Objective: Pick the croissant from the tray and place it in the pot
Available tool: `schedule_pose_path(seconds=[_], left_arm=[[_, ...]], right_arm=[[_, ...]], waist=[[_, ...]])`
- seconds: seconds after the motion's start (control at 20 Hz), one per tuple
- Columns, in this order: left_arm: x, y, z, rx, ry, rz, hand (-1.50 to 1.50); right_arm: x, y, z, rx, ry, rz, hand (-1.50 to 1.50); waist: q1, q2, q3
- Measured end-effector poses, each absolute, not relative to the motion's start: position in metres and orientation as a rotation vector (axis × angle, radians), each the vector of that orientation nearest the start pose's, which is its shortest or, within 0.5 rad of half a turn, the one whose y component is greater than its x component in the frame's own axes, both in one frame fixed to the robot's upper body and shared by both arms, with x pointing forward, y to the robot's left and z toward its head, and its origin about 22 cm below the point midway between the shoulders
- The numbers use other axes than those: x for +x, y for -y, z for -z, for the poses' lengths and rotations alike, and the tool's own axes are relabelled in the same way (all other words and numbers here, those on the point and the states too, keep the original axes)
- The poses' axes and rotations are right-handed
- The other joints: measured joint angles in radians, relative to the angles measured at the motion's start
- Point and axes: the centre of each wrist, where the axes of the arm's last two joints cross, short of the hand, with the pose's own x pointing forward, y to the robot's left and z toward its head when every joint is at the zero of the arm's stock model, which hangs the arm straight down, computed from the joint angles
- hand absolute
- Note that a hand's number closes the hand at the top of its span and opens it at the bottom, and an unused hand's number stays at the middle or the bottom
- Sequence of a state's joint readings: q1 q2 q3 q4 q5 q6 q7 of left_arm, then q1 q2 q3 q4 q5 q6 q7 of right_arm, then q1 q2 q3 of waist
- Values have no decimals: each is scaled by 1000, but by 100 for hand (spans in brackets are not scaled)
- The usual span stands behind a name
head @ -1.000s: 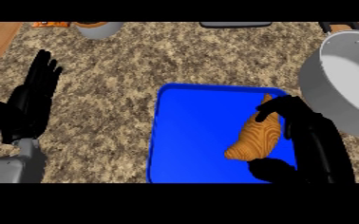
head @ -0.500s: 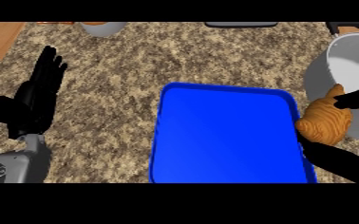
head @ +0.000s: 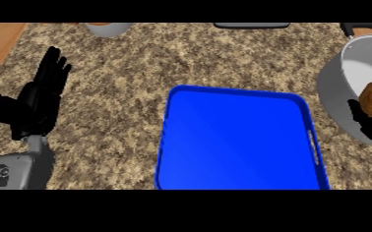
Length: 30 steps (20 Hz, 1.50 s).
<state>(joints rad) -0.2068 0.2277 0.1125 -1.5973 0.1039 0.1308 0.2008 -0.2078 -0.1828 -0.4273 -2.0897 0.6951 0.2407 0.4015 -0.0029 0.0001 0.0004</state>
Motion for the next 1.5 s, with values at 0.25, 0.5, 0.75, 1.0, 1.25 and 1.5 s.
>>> schedule_pose_path(seconds=[0.25,0.5,0.75,1.0,1.25,1.5], left_arm=[[283,-281,-82,193,1615,-63,0],[283,-276,-84,188,1621,-57,0],[280,-273,-83,194,1615,-60,0],[284,-271,-81,191,1621,-63,0],[283,-273,-82,184,1621,-59,0],[282,-277,-80,185,1623,-52,0]], right_arm=[[242,355,-170,-1137,1552,-218,150],[256,388,-159,-1404,1412,-327,150],[287,414,-125,-1463,1342,-381,150],[307,437,-97,-1391,1300,-380,-150],[320,456,-81,-1221,1261,-330,-150],[325,463,-71,-1031,1357,-283,-150]], waist=[[11,3,0],[19,6,0],[19,5,0],[17,5,1],[23,3,-4],[19,-1,-13]])
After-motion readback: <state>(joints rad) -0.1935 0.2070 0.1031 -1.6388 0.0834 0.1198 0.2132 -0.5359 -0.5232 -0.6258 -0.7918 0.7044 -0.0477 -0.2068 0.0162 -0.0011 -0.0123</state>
